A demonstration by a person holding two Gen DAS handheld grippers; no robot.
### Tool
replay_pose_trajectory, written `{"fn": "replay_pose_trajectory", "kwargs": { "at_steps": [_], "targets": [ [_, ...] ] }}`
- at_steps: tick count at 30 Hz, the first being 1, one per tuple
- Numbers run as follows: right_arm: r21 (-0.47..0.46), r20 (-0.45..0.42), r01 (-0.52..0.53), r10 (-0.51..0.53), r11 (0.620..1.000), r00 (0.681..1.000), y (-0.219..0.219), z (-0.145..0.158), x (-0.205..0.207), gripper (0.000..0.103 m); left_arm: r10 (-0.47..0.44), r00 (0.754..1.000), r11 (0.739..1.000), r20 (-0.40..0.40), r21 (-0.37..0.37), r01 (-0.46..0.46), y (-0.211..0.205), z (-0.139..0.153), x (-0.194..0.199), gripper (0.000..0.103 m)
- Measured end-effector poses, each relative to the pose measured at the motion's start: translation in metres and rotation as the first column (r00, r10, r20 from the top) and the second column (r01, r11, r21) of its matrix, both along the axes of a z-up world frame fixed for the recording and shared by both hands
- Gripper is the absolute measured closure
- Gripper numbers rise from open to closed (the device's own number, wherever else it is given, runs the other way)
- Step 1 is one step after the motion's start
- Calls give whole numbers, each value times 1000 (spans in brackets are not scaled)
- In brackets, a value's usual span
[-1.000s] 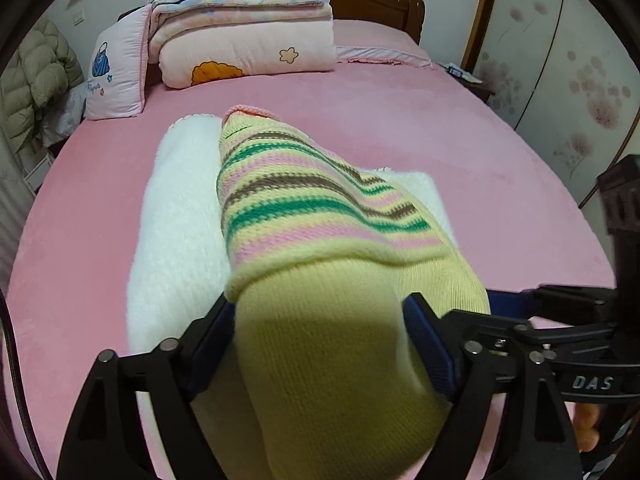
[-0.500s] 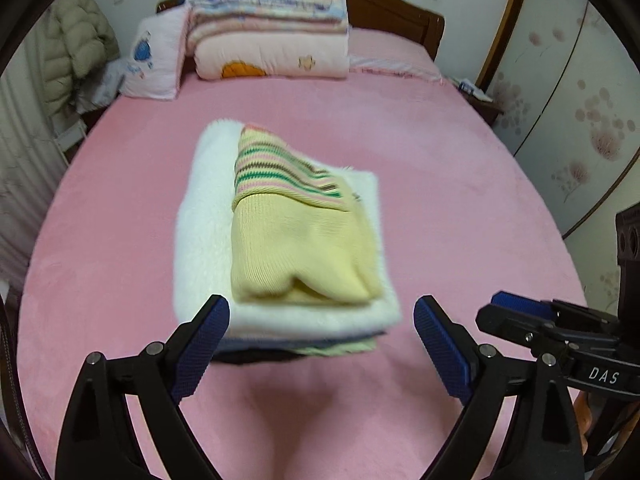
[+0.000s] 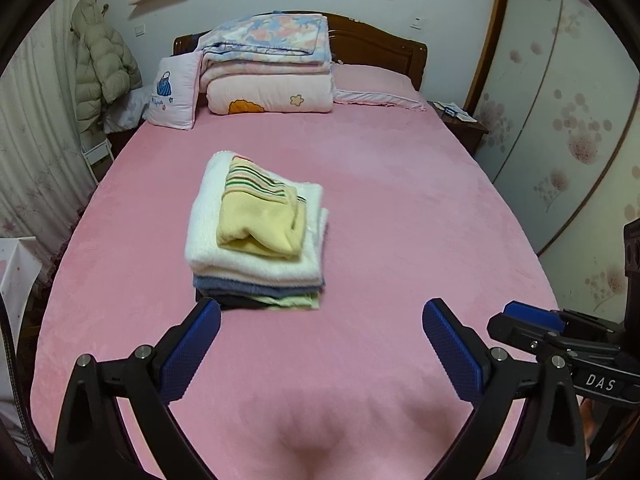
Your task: Fold large clothes
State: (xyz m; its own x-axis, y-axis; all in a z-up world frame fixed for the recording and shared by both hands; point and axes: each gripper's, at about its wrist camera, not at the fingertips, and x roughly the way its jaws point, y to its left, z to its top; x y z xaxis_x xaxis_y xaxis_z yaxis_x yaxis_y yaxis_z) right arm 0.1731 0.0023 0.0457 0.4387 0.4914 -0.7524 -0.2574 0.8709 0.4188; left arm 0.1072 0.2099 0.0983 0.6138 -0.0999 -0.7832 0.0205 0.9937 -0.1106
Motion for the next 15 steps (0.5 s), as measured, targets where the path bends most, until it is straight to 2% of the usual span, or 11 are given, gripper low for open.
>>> {"fn": "replay_pose_trajectory", "kwargs": {
  "at_steps": [7, 15],
  "targets": [
    [-36, 22, -16, 17, 999, 1000, -38, 23, -58, 58, 40, 999, 999, 17, -7, -40, -35, 25, -59, 2],
    [-77, 45, -12, 16, 997, 999, -60, 23, -106, 58, 66, 998, 998, 21, -24, -66, -67, 25, -104, 2]
  ]
}}
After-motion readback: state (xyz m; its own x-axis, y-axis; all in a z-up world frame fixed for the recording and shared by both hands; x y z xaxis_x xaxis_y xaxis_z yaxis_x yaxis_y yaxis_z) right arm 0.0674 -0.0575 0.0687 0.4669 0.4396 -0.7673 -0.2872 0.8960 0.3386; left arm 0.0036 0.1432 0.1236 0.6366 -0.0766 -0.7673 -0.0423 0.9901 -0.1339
